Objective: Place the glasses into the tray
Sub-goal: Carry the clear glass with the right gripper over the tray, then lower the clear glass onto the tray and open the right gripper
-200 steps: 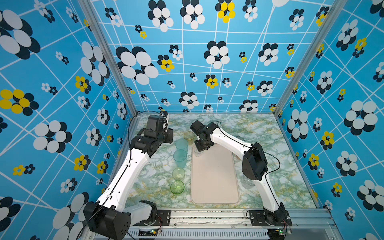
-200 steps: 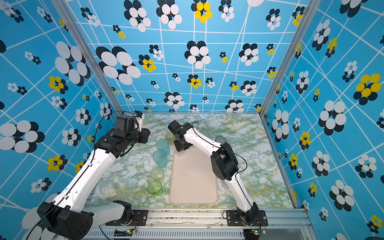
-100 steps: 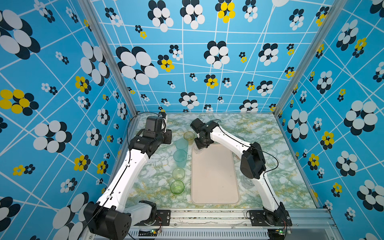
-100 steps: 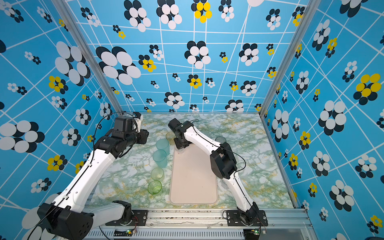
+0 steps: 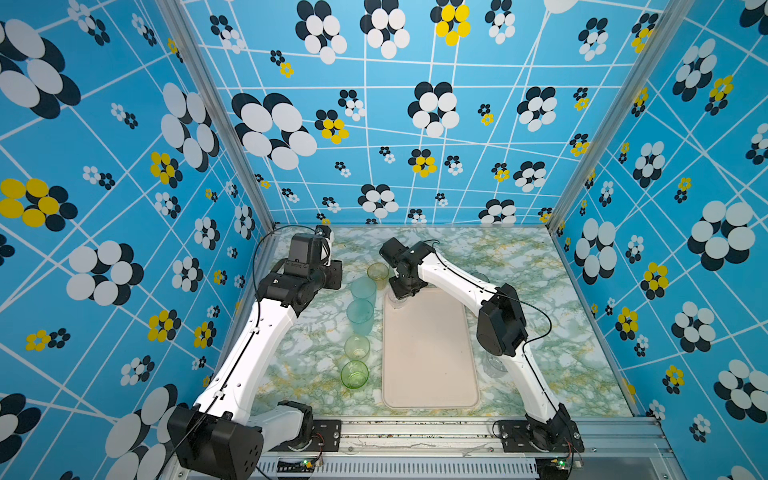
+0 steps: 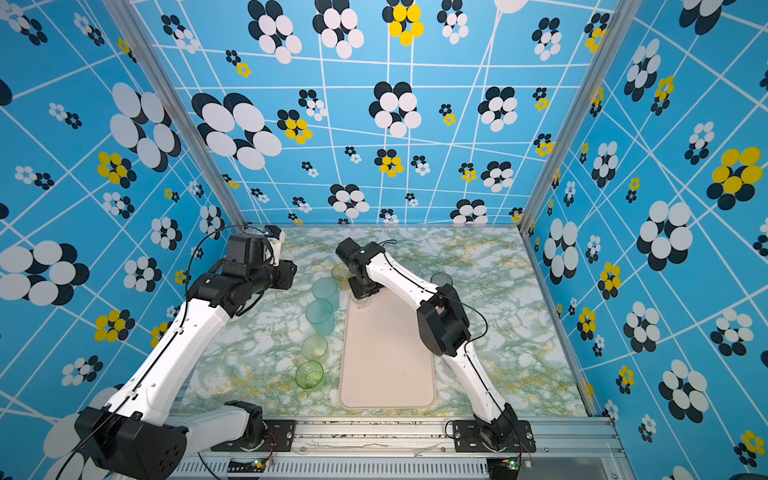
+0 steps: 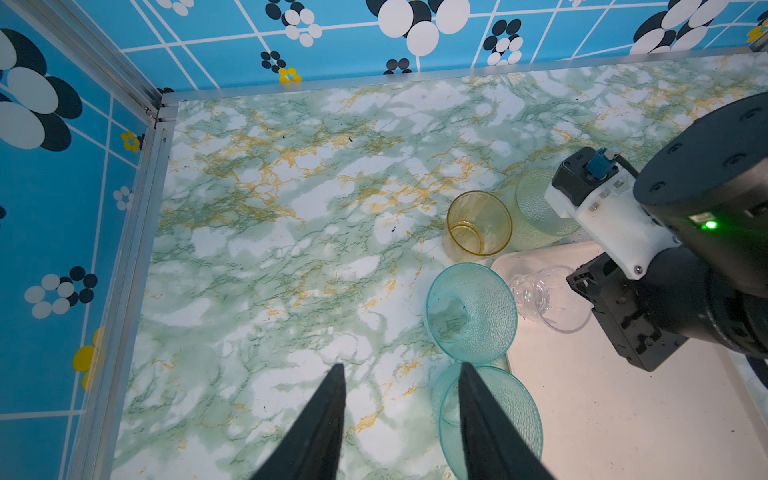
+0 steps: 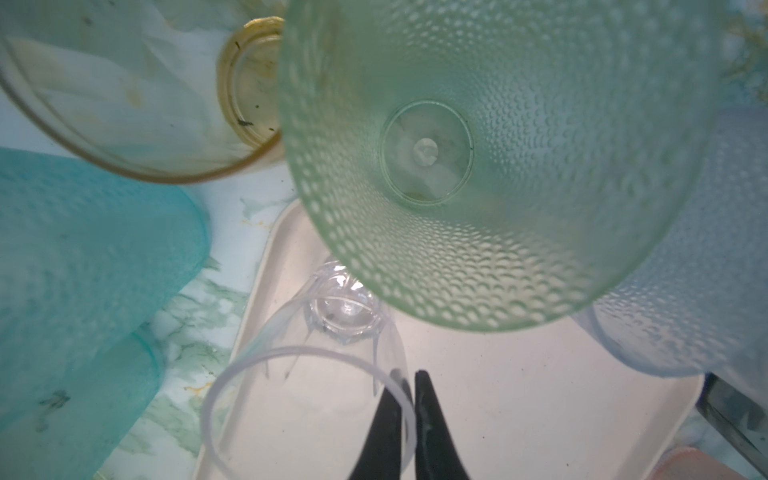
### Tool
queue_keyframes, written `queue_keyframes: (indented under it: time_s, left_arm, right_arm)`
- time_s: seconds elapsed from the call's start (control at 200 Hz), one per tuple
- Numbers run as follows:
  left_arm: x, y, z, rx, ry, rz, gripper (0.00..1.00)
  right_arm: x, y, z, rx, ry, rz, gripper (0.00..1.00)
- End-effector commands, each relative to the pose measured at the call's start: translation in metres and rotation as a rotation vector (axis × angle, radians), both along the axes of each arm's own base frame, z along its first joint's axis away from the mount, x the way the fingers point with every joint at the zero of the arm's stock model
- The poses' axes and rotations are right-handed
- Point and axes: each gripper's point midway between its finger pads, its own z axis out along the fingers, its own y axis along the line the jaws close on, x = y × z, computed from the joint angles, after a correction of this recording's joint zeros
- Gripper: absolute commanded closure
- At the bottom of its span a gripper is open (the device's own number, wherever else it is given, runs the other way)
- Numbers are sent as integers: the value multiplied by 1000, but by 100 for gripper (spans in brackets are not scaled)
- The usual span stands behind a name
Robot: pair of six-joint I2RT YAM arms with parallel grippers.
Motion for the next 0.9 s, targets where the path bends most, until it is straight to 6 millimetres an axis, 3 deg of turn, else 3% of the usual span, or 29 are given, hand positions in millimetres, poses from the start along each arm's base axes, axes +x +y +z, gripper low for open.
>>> queue_keyframes:
  time_s: [0.0,0.57,0.9]
  left_arm:
    - [-7,2,0,-2,4,-12,54]
    - [-10,5,1,-5,1,-4,53]
    - [-13,6,-2,-6,5,-4,53]
  right_arm:
    - [-2,-6,-7,-37,23,6,86]
    - [1,-4,3,-21,2,3,73]
    - [3,-4,14,7,-11,-3,72]
